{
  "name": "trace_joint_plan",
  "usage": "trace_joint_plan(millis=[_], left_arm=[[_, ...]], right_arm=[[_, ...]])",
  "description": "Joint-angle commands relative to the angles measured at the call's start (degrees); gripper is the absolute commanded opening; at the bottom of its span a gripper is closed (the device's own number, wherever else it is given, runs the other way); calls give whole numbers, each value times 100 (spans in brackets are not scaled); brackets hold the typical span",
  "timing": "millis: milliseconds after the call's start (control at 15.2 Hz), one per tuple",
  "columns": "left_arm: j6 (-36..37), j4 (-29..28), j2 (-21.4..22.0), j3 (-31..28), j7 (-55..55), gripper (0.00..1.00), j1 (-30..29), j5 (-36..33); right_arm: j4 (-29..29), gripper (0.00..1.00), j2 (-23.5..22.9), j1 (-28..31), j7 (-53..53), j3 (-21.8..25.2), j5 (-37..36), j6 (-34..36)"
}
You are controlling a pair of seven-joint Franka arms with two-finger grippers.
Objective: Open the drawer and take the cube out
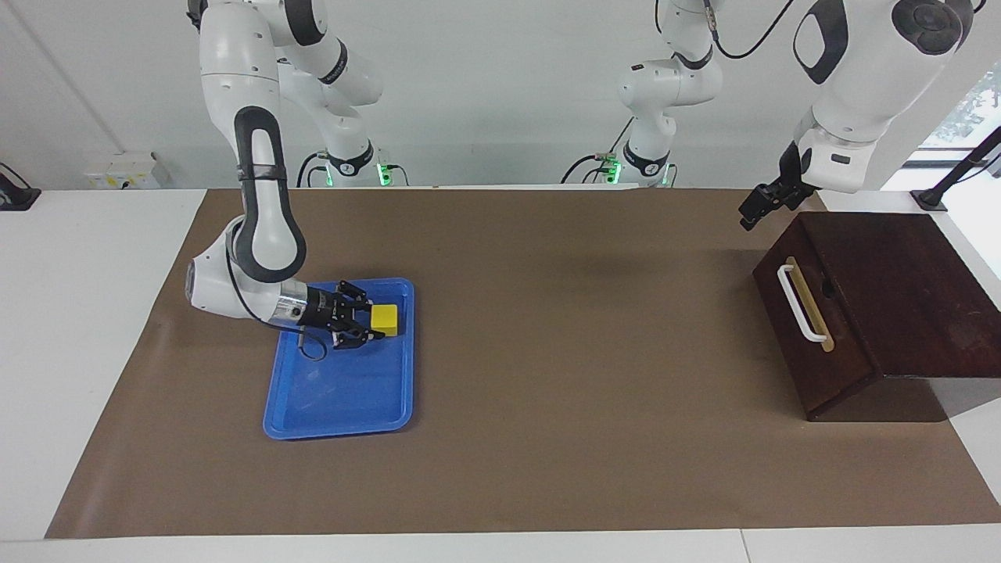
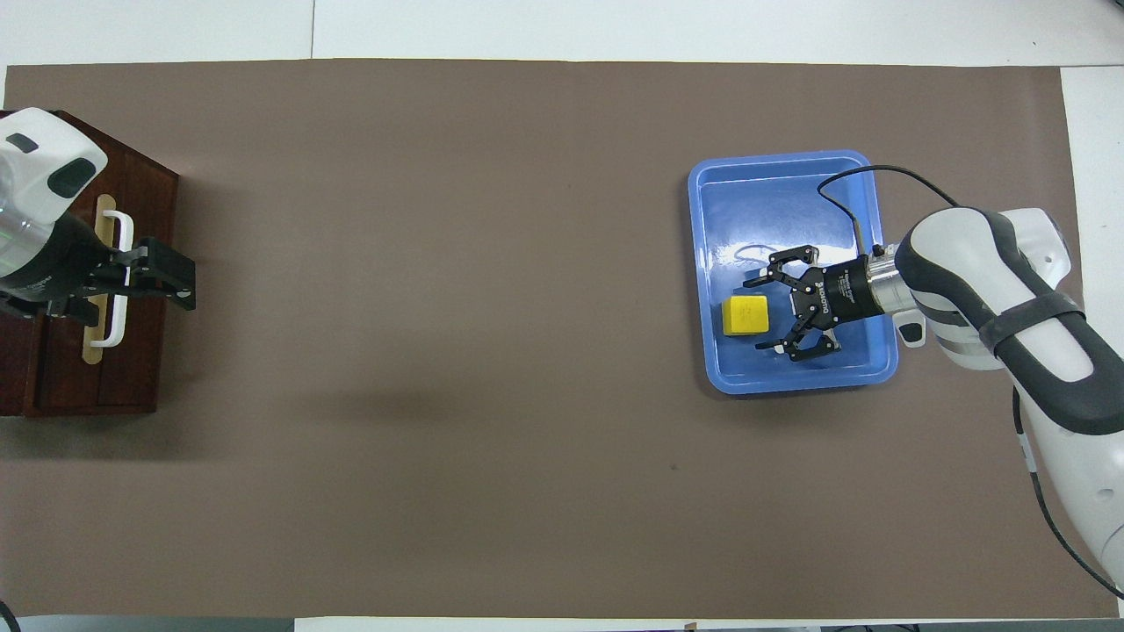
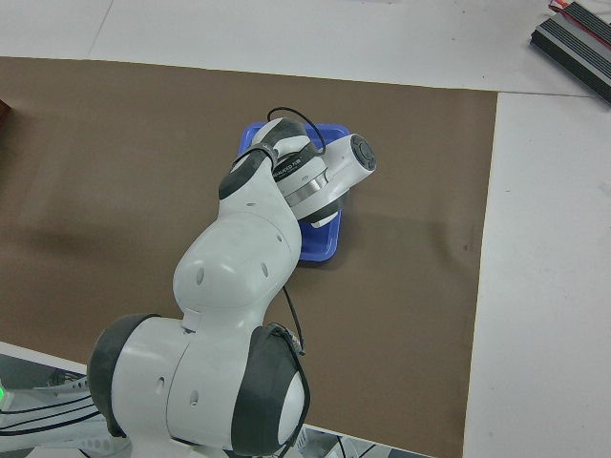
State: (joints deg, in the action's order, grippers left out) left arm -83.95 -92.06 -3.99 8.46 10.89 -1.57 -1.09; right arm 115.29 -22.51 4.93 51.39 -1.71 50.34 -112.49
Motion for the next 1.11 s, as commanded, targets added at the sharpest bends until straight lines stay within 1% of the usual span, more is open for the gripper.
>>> trace_joint_plan(millis=[0, 131, 197, 328, 393, 525, 590, 721, 852, 918, 1049], left_arm=[[257, 346, -15, -73, -325, 100, 236, 56], [161, 285, 135, -64, -342, 100, 166, 100], [134, 267, 196, -81, -351, 100, 148, 100], [55, 267, 197, -82, -325, 100, 8, 222], [-6, 250, 223, -90, -264, 100, -19, 450], [-77, 189, 267, -82, -254, 100, 7, 540], [-95, 49, 345, -82, -254, 100, -10, 540], [-165, -145, 442, -73, -360, 100, 42, 522], [-183, -146, 443, -73, -360, 100, 60, 435], [-174, -146, 443, -64, -429, 100, 69, 400], [-183, -128, 434, -73, -937, 100, 60, 364]], right_arm=[[108, 100, 151, 78, -130, -31, 125, -46], [-50, 100, 194, 61, 71, -31, 116, -28], [-129, 100, 299, 34, 186, -31, 55, -2], [-208, 100, 658, 16, 231, -23, -85, 16], [-235, 100, 834, 8, 214, -23, -243, 16], [-322, 100, 1291, -10, 152, -40, -900, 25], [-471, 100, 1441, -19, 152, -66, -1251, 68], [-857, 100, 1513, -10, 65, -75, -1762, 287], [-1227, 100, 1522, -19, -416, -75, -2158, 534], [-1315, 100, 1565, -27, -698, -93, -2439, 596], [-1378, 100, 1793, -36, -1356, -119, -3071, 754]])
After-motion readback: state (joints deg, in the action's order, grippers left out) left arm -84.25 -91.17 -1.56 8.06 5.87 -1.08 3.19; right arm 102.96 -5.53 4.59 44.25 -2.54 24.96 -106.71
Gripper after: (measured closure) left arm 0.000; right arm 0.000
